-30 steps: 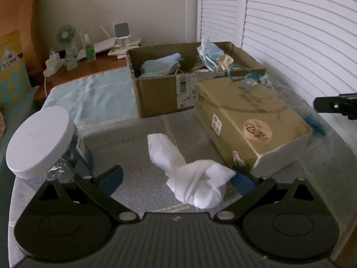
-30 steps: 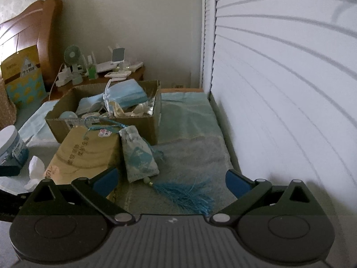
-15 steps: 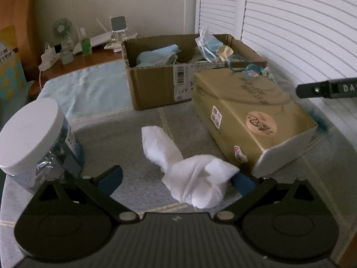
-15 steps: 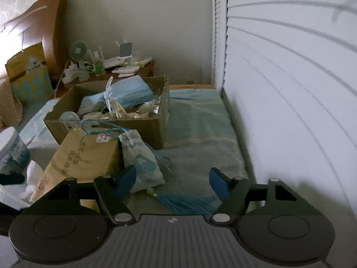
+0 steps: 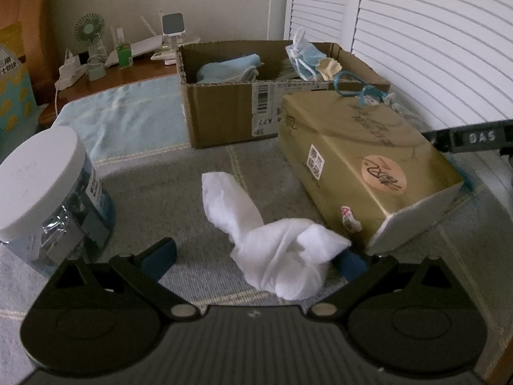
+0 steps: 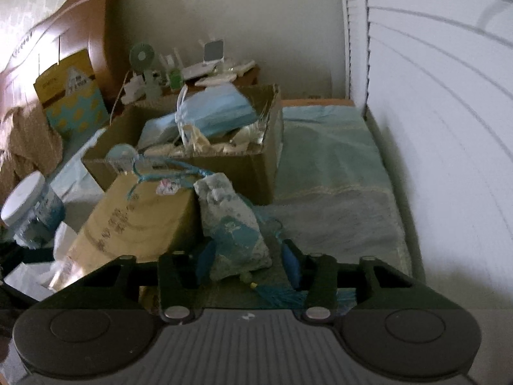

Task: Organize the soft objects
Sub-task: 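Move the right tool to the blue patterned pouch and close on it, then lift the blue pouch with the right tool while the left tool grasps the white cloth bunny, then drop the blue pouch into the box with the right tool while the left tool lifts the white cloth bunny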

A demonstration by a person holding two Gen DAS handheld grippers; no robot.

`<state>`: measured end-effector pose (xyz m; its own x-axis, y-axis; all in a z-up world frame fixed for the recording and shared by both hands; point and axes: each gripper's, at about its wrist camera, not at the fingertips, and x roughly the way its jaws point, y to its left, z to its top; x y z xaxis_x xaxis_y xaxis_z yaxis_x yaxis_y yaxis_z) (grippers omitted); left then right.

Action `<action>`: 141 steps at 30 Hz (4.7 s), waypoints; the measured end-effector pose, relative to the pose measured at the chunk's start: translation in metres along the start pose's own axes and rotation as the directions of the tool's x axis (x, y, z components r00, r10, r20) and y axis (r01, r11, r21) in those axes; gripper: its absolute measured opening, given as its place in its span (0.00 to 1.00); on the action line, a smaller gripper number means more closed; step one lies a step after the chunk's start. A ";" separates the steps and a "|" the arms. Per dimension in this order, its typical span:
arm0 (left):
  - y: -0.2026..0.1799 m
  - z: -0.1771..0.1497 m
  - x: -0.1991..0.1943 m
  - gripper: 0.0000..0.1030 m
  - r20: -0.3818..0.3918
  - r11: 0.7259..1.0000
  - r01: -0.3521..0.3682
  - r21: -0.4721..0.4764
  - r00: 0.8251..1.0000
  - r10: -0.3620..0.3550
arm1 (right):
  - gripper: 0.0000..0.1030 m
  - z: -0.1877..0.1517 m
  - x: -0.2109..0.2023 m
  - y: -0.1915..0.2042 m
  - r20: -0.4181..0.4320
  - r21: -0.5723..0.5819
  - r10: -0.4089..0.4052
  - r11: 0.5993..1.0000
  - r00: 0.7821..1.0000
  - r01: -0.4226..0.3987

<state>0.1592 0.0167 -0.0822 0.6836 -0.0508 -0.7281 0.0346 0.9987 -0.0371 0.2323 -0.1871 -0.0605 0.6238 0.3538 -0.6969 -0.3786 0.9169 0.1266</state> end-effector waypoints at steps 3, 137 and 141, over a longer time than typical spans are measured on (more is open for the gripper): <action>0.000 0.000 0.000 0.99 0.001 1.000 0.000 0.000 1.000 0.000 | 0.28 -0.002 0.005 0.002 -0.013 -0.012 -0.009 1.000 1.000 0.009; 0.029 0.003 -0.080 0.49 0.139 0.974 0.127 0.187 0.978 -0.154 | 0.10 0.115 -0.065 0.100 0.236 -0.354 -0.054 0.925 0.970 0.137; 0.036 0.003 -0.078 0.49 0.138 0.981 0.116 0.157 0.981 -0.138 | 0.10 0.143 -0.046 0.118 0.231 -0.392 0.017 0.917 0.973 0.077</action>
<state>0.1097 0.0567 -0.0248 0.7665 -0.1875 -0.6143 0.2276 0.9737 -0.0132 0.2563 -0.0683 0.0873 0.7585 0.4026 -0.5124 -0.5668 0.7955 -0.2141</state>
